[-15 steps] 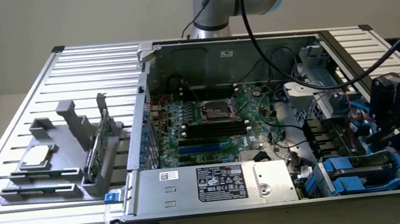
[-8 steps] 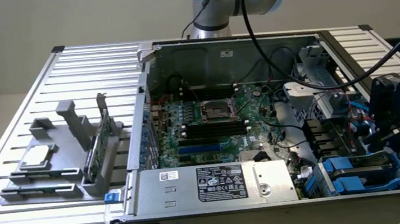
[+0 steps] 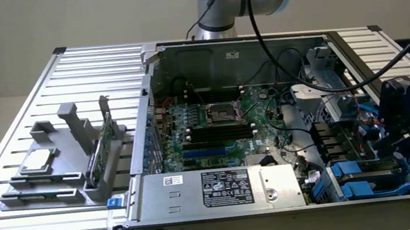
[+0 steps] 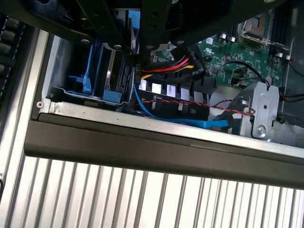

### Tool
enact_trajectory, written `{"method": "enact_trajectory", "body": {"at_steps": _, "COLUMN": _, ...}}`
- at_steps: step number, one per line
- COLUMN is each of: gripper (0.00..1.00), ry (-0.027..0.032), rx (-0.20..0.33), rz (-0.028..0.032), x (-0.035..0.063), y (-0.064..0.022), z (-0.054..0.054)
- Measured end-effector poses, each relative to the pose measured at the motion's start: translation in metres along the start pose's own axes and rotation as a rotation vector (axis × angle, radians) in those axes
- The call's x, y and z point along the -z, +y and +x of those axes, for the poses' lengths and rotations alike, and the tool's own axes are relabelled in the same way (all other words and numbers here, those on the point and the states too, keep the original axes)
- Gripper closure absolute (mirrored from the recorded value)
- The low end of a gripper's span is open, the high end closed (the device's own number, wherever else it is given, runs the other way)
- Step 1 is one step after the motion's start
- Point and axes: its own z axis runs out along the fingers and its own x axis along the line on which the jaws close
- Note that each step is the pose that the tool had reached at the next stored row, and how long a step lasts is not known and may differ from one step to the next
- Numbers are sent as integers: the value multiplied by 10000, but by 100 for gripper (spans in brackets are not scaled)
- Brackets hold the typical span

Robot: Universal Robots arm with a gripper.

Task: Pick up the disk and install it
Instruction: 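Insert the first disk wire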

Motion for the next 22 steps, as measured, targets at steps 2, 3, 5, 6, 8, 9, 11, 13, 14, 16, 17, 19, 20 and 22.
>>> {"method": "enact_trajectory", "body": {"at_steps": 2, "gripper": 83, "ry": -56, "rx": -39, "rz": 18, "x": 0, "y": -1, "z": 0}}
{"method": "enact_trajectory", "body": {"at_steps": 3, "gripper": 83, "ry": -85, "rx": -59, "rz": 28, "x": 0, "y": -1, "z": 0}}
{"method": "enact_trajectory", "body": {"at_steps": 5, "gripper": 83, "ry": -141, "rx": -99, "rz": 47, "x": 0, "y": -2, "z": 0}}
{"method": "enact_trajectory", "body": {"at_steps": 6, "gripper": 83, "ry": -173, "rx": -120, "rz": 57, "x": 0, "y": -3, "z": 0}}
{"method": "enact_trajectory", "body": {"at_steps": 8, "gripper": 83, "ry": -270, "rx": -167, "rz": 79, "x": 0, "y": -2, "z": 0}}
{"method": "enact_trajectory", "body": {"at_steps": 9, "gripper": 83, "ry": -328, "rx": -196, "rz": 89, "x": 0, "y": -2, "z": 0}}
{"method": "enact_trajectory", "body": {"at_steps": 11, "gripper": 83, "ry": -456, "rx": -277, "rz": 103, "x": 0, "y": -2, "z": 0}}
{"method": "enact_trajectory", "body": {"at_steps": 13, "gripper": 83, "ry": -567, "rx": -373, "rz": 99, "x": -4, "y": -2, "z": -1}}
{"method": "enact_trajectory", "body": {"at_steps": 14, "gripper": 83, "ry": -589, "rx": -392, "rz": 99, "x": -9, "y": -2, "z": -2}}
{"method": "enact_trajectory", "body": {"at_steps": 16, "gripper": 83, "ry": -601, "rx": -395, "rz": 99, "x": -10, "y": -3, "z": -3}}
{"method": "enact_trajectory", "body": {"at_steps": 17, "gripper": 83, "ry": -604, "rx": -402, "rz": 100, "x": -9, "y": -3, "z": -2}}
{"method": "enact_trajectory", "body": {"at_steps": 19, "gripper": 83, "ry": -608, "rx": -483, "rz": 101, "x": -10, "y": -3, "z": -1}}
{"method": "enact_trajectory", "body": {"at_steps": 20, "gripper": 83, "ry": -613, "rx": -547, "rz": 94, "x": -10, "y": -3, "z": -1}}
{"method": "enact_trajectory", "body": {"at_steps": 22, "gripper": 83, "ry": -623, "rx": -713, "rz": 72, "x": -10, "y": -2, "z": -1}}
